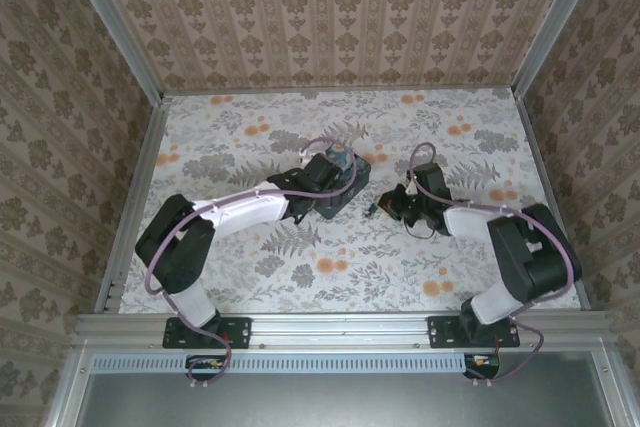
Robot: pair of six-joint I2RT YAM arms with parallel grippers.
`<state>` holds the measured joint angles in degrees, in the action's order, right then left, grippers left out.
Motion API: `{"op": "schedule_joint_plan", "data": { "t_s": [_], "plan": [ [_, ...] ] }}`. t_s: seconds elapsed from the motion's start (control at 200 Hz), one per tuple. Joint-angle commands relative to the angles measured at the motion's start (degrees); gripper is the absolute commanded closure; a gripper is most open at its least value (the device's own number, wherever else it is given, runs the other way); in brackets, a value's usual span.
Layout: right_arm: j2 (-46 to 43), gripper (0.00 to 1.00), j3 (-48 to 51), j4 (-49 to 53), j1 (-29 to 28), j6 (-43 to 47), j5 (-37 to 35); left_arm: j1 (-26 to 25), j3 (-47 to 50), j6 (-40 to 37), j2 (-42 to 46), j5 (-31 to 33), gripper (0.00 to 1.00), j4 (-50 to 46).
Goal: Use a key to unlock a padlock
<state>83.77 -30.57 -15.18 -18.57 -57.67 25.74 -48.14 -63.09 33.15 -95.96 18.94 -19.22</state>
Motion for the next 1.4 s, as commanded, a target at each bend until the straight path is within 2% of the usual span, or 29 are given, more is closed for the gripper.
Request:
{"op": "schedule_joint_plan", "data": {
  "t_s": [0.0,0.21,0.445,0.615,0.81,0.87,0.95,1.07,1.145,1.255,1.395],
  "plan": [
    [-6.35,1.00,2.34,-2.96,-4.26,-3.13,-0.24,1.11,-1.72,-1.96,3.47,-5.98,0.00,-7.52],
    [-9.53,1.00,5.15,-6.37,-17.90,-7.59,-7.51,1.82,-3.48,-0.92,9.44,-9.22,0.00,-8.15],
    [-2.46,1.00,3.35,-13.98,-29.90,-10.52,-13.65,2.22,-2.14,0.99,14.84,-9.90,0.00,-8.28],
    [3.10,1.00,5.78,-20.97,-30.92,-12.21,-15.08,2.22,-0.75,1.57,16.81,-9.11,0.00,-9.47],
    [0.68,1.00,9.28,-16.92,-29.40,-9.24,-18.32,2.20,1.86,2.27,19.44,-8.32,0.00,-10.09],
    [-1.27,0.92,10.03,-14.26,-28.52,-8.27,-19.04,2.26,2.58,2.49,20.19,-8.08,0.00,-10.15],
    [-3.69,0.75,11.07,-10.69,-26.49,-7.11,-19.06,2.39,3.40,2.64,21.03,-7.81,0.00,-10.47],
    [-11.44,0.51,12.77,-4.23,-22.50,-5.19,-18.31,2.73,4.89,3.08,22.58,-7.35,0.00,-10.73],
    [-16.96,0.39,13.60,0.44,-18.90,-3.84,-16.79,3.20,5.75,3.26,23.95,-6.77,0.00,-11.22],
    [-27.13,0.26,12.22,11.61,-12.59,0.23,-15.12,4.83,7.26,3.07,26.67,-5.80,0.00,-11.82],
    [-36.86,0.01,4.73,27.34,-4.97,9.17,-16.84,7.55,10.54,1.66,31.69,-0.92,0.00,-10.66]
  ]
}}
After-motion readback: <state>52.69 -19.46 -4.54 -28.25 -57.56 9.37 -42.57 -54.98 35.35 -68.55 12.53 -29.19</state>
